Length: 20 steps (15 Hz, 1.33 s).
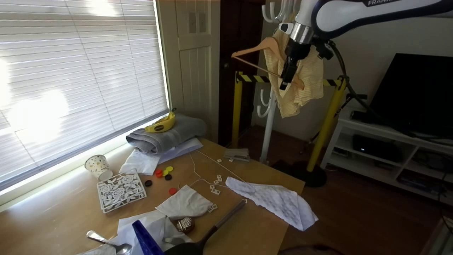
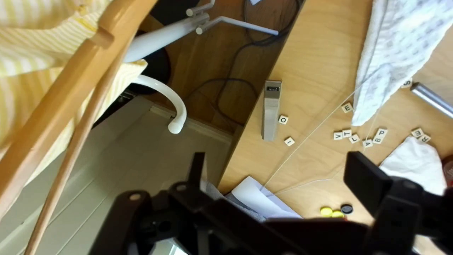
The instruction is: Move the grey stapler to the left and put it on top of the white napkin.
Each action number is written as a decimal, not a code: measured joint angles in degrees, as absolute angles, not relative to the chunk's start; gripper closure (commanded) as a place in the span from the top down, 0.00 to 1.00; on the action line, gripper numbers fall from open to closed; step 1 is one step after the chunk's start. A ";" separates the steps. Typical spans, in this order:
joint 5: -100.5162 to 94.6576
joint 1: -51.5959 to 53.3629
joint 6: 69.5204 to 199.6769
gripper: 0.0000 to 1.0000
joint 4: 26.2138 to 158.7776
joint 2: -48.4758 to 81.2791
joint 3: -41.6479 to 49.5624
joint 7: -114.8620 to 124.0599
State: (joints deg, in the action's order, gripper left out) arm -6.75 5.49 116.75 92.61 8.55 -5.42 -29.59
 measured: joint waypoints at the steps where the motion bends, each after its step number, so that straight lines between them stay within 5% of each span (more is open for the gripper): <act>1: -5.70 5.53 117.35 1.00 92.39 9.57 -5.64 -27.49; 10: -4.01 6.46 120.73 1.00 80.19 29.93 -6.61 -16.09; 20: -3.11 6.84 100.08 1.00 56.97 52.37 -7.50 -19.99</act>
State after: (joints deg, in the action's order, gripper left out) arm -3.11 6.84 100.08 56.97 52.37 -7.50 -19.99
